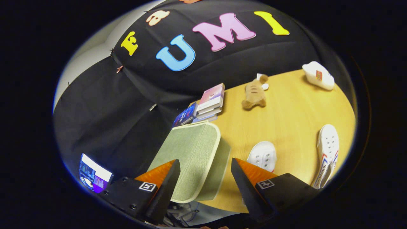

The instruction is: Open the storage box then place both shoes into the box .Put the left shoe in first, then the right shoe, with the right side of both shoes facing outward in a uniform manner.

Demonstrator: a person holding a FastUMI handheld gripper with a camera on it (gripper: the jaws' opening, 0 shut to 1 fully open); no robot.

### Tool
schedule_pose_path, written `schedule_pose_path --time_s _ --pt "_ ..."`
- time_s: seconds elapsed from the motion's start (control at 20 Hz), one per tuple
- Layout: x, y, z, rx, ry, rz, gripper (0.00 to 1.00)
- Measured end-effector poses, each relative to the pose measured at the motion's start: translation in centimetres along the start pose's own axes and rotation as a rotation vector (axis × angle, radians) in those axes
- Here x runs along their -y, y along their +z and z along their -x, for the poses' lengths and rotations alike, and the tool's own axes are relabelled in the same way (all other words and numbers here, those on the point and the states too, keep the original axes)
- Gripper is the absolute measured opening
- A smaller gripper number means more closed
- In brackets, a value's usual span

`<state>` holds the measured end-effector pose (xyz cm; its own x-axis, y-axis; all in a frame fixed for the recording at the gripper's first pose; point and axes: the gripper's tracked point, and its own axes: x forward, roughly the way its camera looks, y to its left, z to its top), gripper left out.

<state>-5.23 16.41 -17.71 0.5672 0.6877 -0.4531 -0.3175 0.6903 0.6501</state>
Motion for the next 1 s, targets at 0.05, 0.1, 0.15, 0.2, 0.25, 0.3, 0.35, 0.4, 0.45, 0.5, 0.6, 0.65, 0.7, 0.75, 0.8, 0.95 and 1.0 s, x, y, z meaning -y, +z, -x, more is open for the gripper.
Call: schedule_pose_path --time_s 0.05,0.1,0.15,0.2,0.25,0.3,0.35,0.4,0.45,0.5,0.6,0.65,0.7,0.75,0.8,0.95,1.0 --pt "-0.1 -0.6 -0.6 -0.040 0.028 -0.029 0.98" --pt "0.0 -1.4 -1.2 -0.083 0.048 -0.054 0.98" --pt "-0.1 -2.5 -1.8 -0.127 0.077 -0.078 0.98" --pt "-0.4 -3.3 -2.3 -0.164 0.106 -0.108 0.98" --pt "-0.8 -3.9 -2.7 -0.192 0.140 -0.141 0.98" --pt "-1.0 -4.6 -3.2 -0.222 0.163 -0.169 0.98" --pt "-1.1 -5.7 -3.9 -0.258 0.181 -0.186 0.98" --pt "-1.0 -6.8 -4.5 -0.294 0.195 -0.203 0.98" --pt "-1.1 -7.5 -4.9 -0.325 0.215 -0.234 0.98" --pt "-1.6 -7.8 -5.2 -0.356 0.240 -0.272 0.98" --pt "-2.5 -8.3 -6.0 -0.392 0.298 -0.328 0.98" --pt "-3.2 -8.5 -6.2 -0.410 0.328 -0.343 0.98" --pt "-3.8 -8.6 -6.3 -0.431 0.355 -0.358 0.98" --pt "-4.3 -8.7 -6.2 -0.448 0.379 -0.373 0.98" --pt "-4.5 -8.9 -6.4 -0.461 0.391 -0.390 0.96" --pt "-4.0 -8.9 -6.6 -0.479 0.380 -0.410 0.88" --pt "-4.1 -8.8 -6.6 -0.485 0.384 -0.424 0.68"
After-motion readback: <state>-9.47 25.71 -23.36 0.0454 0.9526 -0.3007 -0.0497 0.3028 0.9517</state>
